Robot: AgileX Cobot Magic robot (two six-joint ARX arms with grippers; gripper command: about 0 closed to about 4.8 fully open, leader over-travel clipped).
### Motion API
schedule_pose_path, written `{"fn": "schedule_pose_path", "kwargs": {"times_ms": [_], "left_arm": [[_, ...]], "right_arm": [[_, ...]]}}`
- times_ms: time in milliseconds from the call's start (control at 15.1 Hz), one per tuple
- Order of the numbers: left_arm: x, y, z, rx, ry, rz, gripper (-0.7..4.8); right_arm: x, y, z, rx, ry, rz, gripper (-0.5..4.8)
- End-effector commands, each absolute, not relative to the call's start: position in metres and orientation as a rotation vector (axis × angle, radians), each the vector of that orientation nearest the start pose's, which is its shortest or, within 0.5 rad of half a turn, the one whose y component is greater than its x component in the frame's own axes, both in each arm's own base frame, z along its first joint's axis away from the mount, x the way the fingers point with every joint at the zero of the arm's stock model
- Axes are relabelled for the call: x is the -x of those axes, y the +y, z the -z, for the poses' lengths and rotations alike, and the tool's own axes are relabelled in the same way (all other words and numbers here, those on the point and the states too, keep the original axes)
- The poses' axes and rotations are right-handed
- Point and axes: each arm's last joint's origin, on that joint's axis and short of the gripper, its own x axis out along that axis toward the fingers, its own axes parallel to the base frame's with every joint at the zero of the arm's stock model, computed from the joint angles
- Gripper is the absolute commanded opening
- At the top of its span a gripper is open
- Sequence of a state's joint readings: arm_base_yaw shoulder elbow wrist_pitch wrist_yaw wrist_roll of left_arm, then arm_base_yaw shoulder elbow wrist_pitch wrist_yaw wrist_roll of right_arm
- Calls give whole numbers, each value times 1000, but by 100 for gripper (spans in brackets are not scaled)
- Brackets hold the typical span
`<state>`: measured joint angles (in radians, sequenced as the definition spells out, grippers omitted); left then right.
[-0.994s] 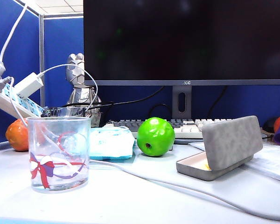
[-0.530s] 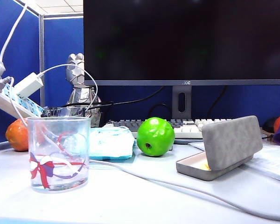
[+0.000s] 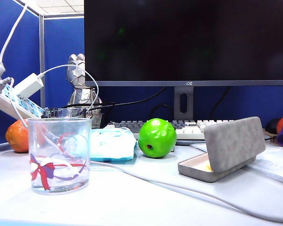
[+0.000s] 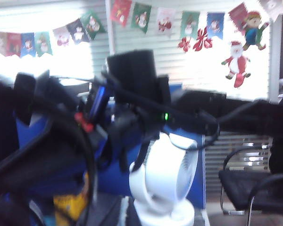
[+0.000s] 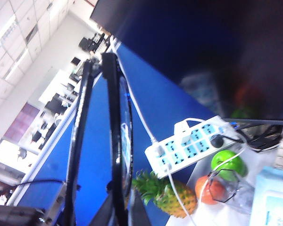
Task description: Pick up the glasses, fold the temples of the glasses, place the glasses into the glasses case, and finally close the glasses case.
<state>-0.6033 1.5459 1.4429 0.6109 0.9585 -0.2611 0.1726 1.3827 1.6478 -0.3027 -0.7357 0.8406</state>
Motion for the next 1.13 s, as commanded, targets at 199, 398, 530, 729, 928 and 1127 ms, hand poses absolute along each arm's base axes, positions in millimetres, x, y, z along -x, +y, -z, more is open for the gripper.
{"fn": "schedule_pose_path", "kwargs": {"times_ms": [199, 398, 530, 729, 928, 1127], "left_arm": [[-261, -208, -452, 154, -406, 1531, 12], [-261, -207, -453, 159, -408, 1520, 12], [-262, -207, -453, 175, -414, 1482, 12], [-262, -207, -453, 180, -412, 1472, 12], [-263, -208, -452, 182, -399, 1469, 12], [-264, -208, -451, 185, -381, 1468, 12]], "right_arm": [[-275, 76, -479, -761, 425, -857, -6], [-272, 84, -478, -752, 448, -900, -6], [-271, 85, -478, -748, 465, -939, -6], [-270, 87, -479, -743, 478, -973, -6], [-268, 88, -479, -713, 484, -1038, -6], [-266, 89, -482, -691, 479, -1104, -6]]}}
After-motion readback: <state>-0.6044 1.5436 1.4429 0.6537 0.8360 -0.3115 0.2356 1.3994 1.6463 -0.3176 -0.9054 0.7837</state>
